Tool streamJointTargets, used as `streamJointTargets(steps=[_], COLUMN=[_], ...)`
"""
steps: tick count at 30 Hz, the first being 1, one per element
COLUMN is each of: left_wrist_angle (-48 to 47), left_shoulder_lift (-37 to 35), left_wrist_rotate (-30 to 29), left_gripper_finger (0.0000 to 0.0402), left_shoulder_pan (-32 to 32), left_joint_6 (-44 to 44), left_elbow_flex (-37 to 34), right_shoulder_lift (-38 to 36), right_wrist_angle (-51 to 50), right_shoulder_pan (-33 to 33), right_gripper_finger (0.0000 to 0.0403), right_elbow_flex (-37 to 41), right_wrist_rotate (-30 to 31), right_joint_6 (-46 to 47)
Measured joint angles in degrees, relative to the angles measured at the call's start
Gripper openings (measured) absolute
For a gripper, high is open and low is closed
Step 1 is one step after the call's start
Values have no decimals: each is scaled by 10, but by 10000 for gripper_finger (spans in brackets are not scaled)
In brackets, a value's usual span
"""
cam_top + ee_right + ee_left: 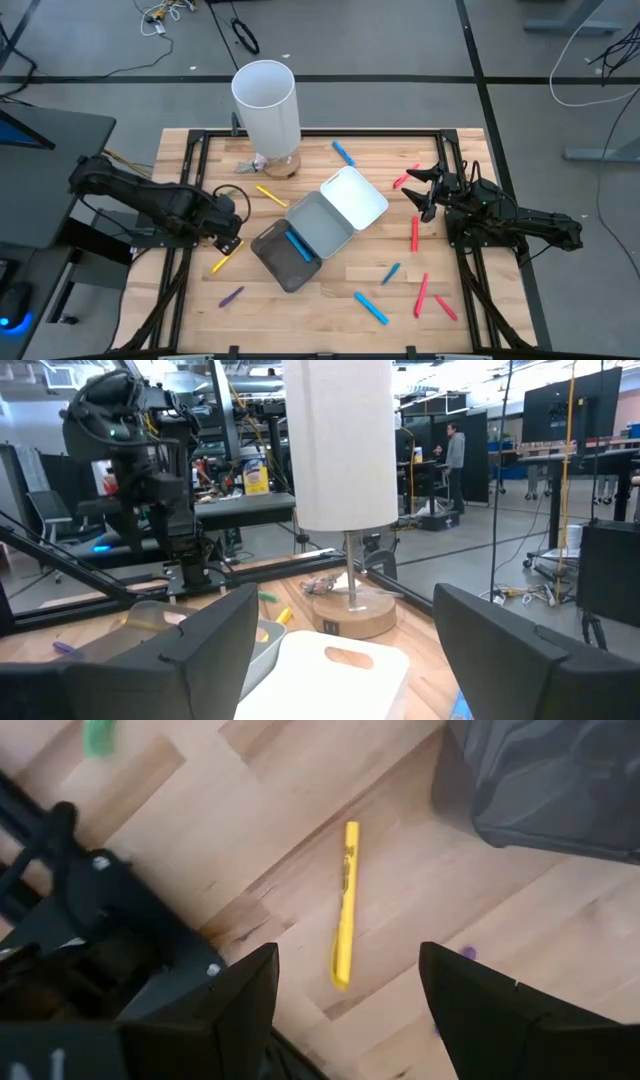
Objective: Pick & Place Markers
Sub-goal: Put the bottom yellow marker into the gray bin
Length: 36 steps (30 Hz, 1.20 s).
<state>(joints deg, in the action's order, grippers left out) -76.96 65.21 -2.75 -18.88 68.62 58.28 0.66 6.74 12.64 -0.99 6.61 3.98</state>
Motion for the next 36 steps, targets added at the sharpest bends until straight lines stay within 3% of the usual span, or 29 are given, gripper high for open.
streamJointTargets(steps=[12, 36], left_wrist_angle=[87, 266], left_shoulder_lift=[1, 99], left_wrist_rotate=[0, 1], left_gripper_finger=[248, 248], left_shoulder_pan=[-38, -85], left_joint_6=[47, 88], left_elbow_flex=[-98, -209], right_shoulder_lift=[0, 0], right_wrist_angle=[0, 0], right_shoulder_pan=[0, 0], right_gripper_finger=[302, 302], right_elbow_flex=[0, 0], right_wrist_rotate=[0, 0], right_joint_6=[0, 0])
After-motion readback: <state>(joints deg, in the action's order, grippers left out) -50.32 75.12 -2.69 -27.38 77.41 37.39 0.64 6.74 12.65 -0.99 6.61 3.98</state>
